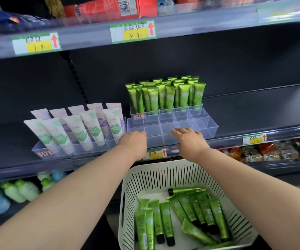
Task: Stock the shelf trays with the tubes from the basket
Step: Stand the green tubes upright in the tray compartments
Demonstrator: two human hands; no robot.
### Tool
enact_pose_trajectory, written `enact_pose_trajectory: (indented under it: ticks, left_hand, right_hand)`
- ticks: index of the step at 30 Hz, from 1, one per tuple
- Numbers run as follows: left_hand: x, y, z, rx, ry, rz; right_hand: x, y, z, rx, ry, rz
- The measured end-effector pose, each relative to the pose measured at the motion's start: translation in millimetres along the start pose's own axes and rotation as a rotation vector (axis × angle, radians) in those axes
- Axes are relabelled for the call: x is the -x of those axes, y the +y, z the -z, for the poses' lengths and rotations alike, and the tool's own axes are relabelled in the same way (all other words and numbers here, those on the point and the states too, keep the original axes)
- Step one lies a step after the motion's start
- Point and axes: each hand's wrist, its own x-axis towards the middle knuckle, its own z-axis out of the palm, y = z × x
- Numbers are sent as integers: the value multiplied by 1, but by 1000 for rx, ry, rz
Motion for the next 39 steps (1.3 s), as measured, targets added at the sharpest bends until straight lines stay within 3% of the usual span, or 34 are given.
enact_pose_trajectory:
  ticks: [5, 14, 29, 39]
  left_hand:
    - [4, 10, -1, 89, 94, -97]
    - [21, 43, -15, 181, 205, -262]
    - [17, 66, -131, 176, -313, -256]
    - [14, 69, -175, 297, -419, -247]
  right_hand:
    - [13, 7, -3, -21, 94, -13]
    - [57, 27, -18, 18, 109, -57]
    - [93, 59, -126, -104, -397, -255]
    - [87, 49, -176, -164, -593, -403]
